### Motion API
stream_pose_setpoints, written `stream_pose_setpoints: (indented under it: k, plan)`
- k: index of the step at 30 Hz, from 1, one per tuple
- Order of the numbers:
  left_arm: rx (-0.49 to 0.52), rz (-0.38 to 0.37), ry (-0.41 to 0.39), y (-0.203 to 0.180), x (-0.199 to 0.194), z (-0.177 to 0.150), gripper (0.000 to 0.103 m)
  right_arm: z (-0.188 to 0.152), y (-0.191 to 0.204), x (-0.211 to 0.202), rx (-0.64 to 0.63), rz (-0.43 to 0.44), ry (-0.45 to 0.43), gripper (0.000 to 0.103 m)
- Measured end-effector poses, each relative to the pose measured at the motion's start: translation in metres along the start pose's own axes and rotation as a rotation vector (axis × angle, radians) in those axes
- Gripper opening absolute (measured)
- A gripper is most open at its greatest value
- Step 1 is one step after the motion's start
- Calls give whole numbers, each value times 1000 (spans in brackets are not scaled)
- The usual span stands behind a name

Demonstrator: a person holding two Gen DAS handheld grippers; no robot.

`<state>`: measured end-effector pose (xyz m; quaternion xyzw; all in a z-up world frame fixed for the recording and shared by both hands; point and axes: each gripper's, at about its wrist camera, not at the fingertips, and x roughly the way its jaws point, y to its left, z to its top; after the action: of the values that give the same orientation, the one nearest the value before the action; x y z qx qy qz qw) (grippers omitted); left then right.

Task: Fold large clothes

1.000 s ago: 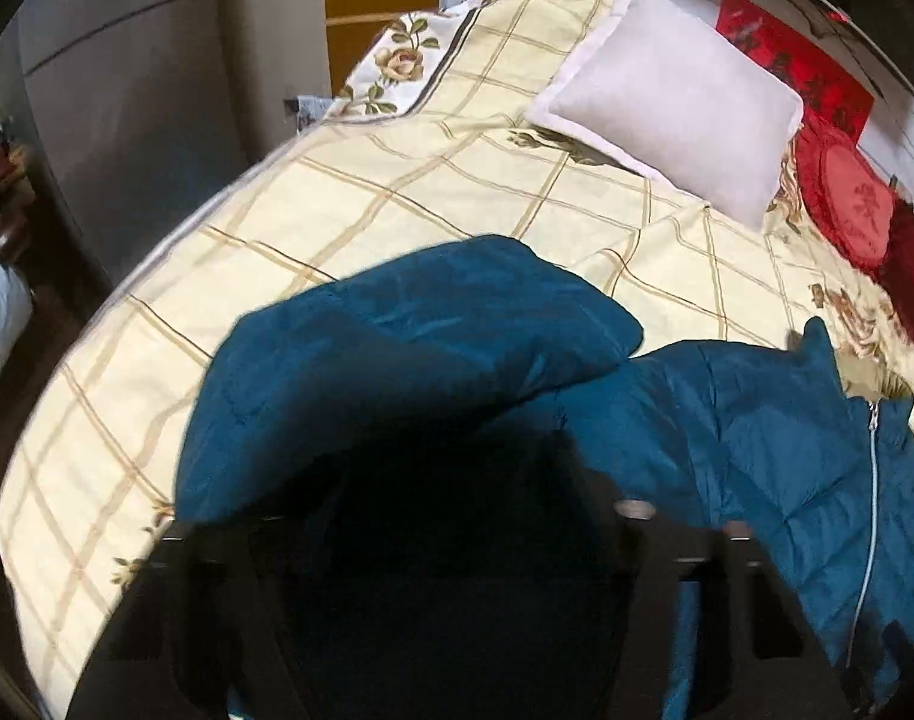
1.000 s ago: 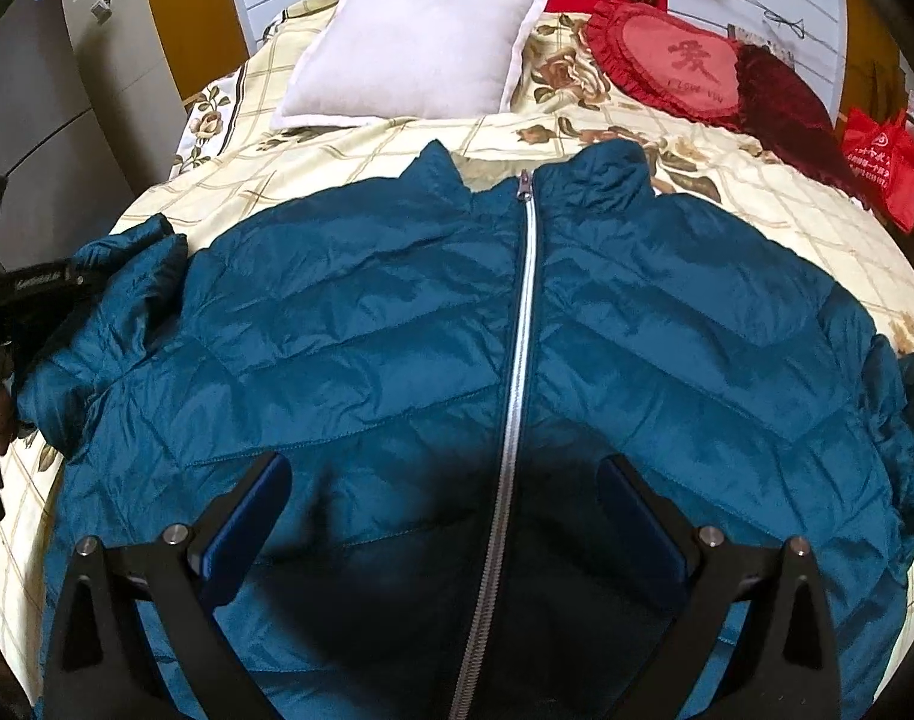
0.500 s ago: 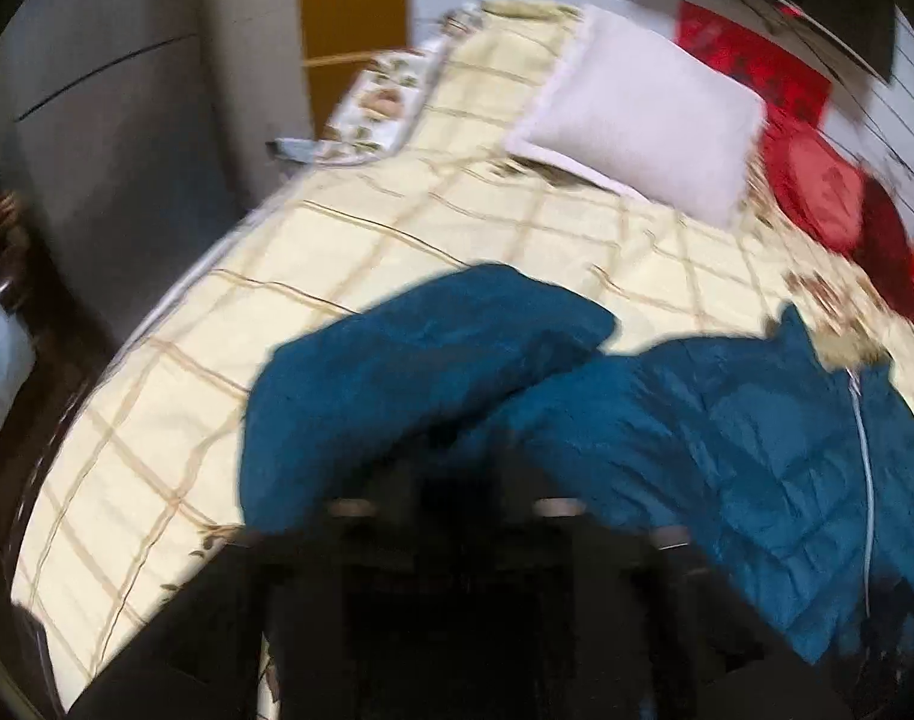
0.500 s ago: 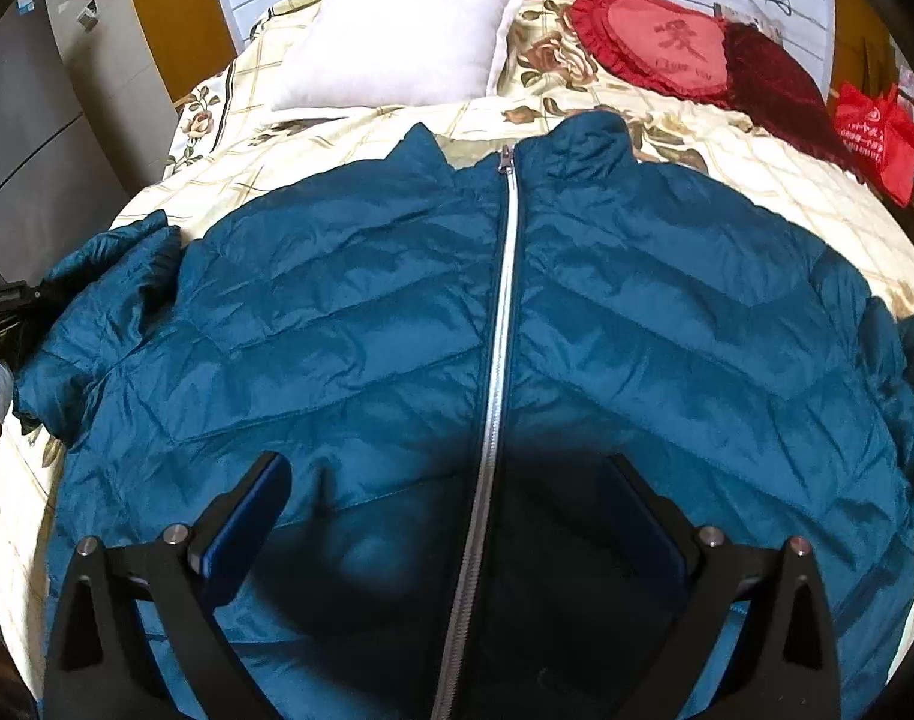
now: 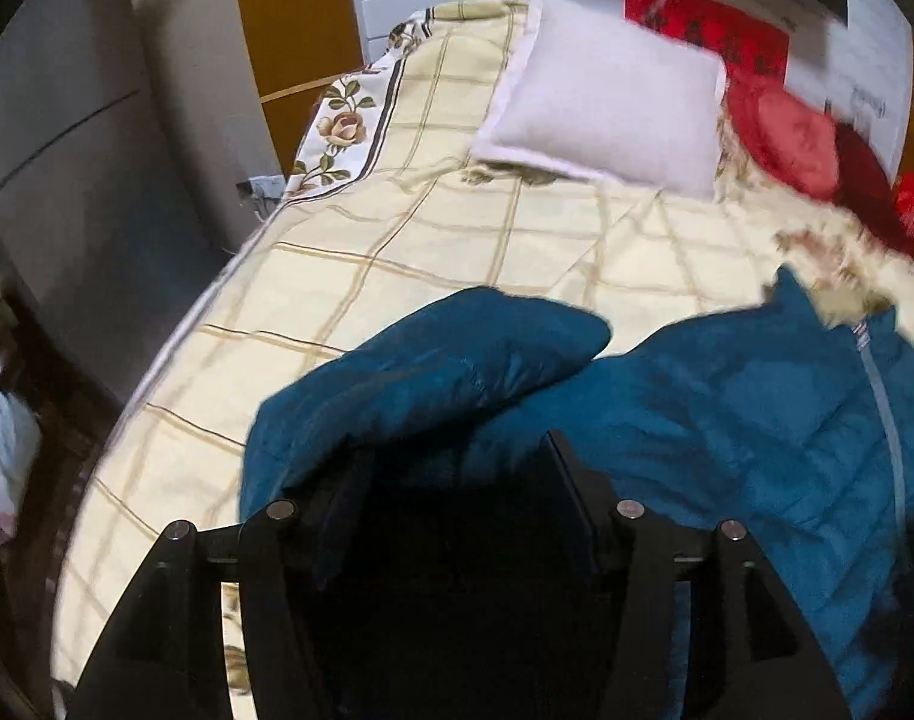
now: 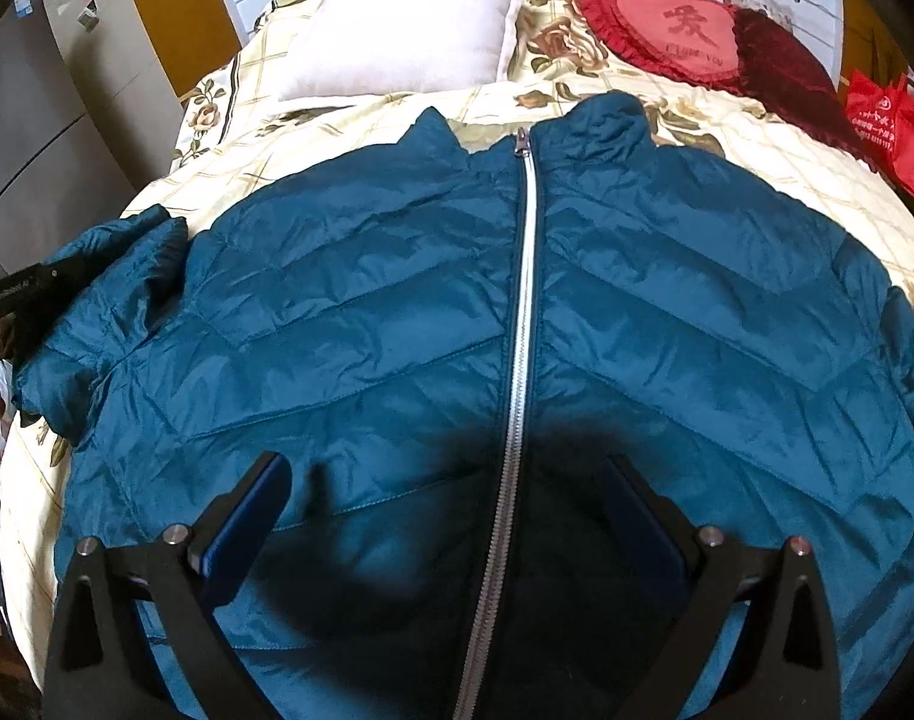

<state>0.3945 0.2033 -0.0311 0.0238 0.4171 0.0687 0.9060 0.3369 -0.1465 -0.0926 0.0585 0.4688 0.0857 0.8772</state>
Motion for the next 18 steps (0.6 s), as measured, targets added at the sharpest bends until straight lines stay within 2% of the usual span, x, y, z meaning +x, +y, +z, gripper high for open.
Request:
stream_pose_setpoints:
  k: [1,2,4,9,15,18]
  plan:
    - [21,7,2,-1,0,0,87,0,1,0,-2,0,1,103]
    - [37,-15,4,-1,-3,0,87,0,1,1,-5,1,2,103]
    - [60,-109,-9,-2,-14,-4,87,-2,2,1,-9,4,4,103]
    - [82,-187,4,5,-27,-8,87,-3,2,4,-8,-2,9,103]
    - [81,-138,32,12,-11,0,87,-4,8,4,-1,18,13,103]
    - [145,-85,82,1,10,-3,87,-5,10,6,-15,9,16,103]
